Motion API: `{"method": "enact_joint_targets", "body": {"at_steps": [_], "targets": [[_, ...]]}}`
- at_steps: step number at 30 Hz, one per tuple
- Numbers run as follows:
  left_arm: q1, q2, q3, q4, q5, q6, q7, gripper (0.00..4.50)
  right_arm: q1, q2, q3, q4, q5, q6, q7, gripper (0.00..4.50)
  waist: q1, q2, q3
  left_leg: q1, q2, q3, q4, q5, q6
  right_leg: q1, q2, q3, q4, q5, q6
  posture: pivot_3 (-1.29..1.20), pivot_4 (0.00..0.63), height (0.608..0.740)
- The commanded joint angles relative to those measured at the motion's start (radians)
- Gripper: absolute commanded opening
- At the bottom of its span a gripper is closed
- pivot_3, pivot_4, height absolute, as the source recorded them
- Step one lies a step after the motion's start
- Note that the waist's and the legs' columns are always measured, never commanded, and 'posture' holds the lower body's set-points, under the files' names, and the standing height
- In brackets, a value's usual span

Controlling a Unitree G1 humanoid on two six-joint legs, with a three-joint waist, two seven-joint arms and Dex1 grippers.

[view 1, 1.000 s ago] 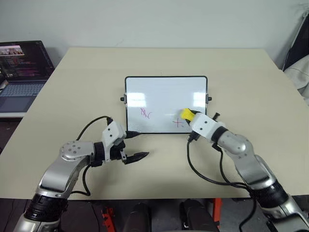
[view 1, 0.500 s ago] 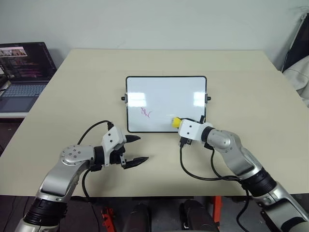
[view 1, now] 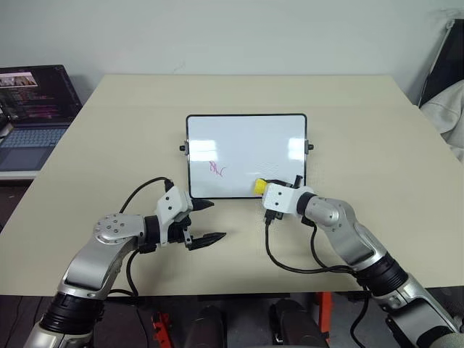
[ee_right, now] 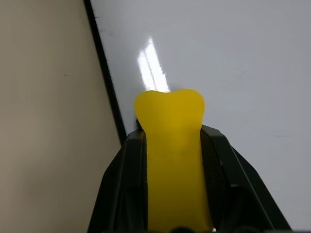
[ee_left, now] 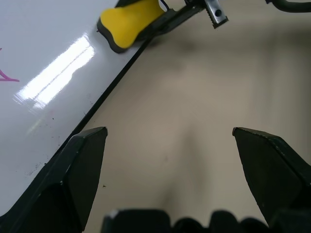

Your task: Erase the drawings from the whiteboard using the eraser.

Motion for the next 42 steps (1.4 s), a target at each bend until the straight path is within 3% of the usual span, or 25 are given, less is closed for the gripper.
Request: {"method": "enact_joint_targets", "body": {"at_steps": [1, 8, 14, 24, 33, 42], "targets": [[-0.004, -0.003, 0.006, -0.040, -0.010, 0.001, 0.007, 4.50, -0.012, -0.043, -0.066, 0.029, -0.027, 0.040, -0.009, 1.12, 0.003, 0.000, 0.000, 0.000, 0.000, 0.000, 0.000, 0.000, 0.000, 0.000, 0.000, 0.000, 0.000, 0.000, 0.000, 0.00, 0.150, 0.740], [-0.008, -0.006, 0.005, -0.048, -0.013, 0.013, 0.010, 4.50, 0.039, -0.100, 0.001, -0.048, -0.009, 0.053, 0.181, 1.12, 0.008, -0.002, -0.001, 0.001, -0.001, 0.000, 0.001, 0.000, 0.000, 0.003, 0.000, -0.002, -0.001, 0.000, 0.000, 0.00, 0.150, 0.740], [-0.011, -0.003, 0.006, -0.055, -0.017, 0.021, 0.011, 4.50, -0.018, -0.072, -0.089, 0.023, -0.063, 0.060, 0.011, 1.12, 0.004, -0.001, -0.001, 0.002, 0.000, 0.000, 0.001, 0.000, 0.000, 0.003, 0.000, 0.000, 0.000, 0.000, 0.000, 0.00, 0.150, 0.740], [-0.014, -0.005, 0.002, -0.058, -0.019, 0.028, 0.013, 4.50, 0.044, -0.142, -0.007, -0.061, -0.022, 0.042, 0.224, 1.12, 0.007, -0.002, -0.001, 0.015, -0.001, 0.000, 0.000, 0.001, 0.001, 0.018, 0.000, -0.001, -0.004, -0.001, 0.004, 0.00, 0.150, 0.740], [-0.009, -0.004, 0.005, -0.045, -0.014, 0.020, 0.013, 4.50, -0.035, -0.026, -0.074, 0.008, -0.078, 0.021, 0.006, 1.12, -0.011, -0.002, -0.001, 0.016, 0.002, 0.000, -0.002, 0.001, 0.001, 0.016, 0.000, 0.001, -0.002, -0.001, 0.004, 0.00, 0.150, 0.740], [-0.009, -0.007, 0.006, -0.040, -0.013, 0.020, 0.017, 4.50, 0.018, -0.039, 0.002, -0.021, -0.042, -0.008, 0.143, 1.12, -0.012, -0.002, -0.001, 0.016, 0.001, 0.000, -0.004, 0.001, 0.001, 0.016, -0.001, 0.001, -0.003, 0.000, 0.001, 0.00, 0.150, 0.740]]}}
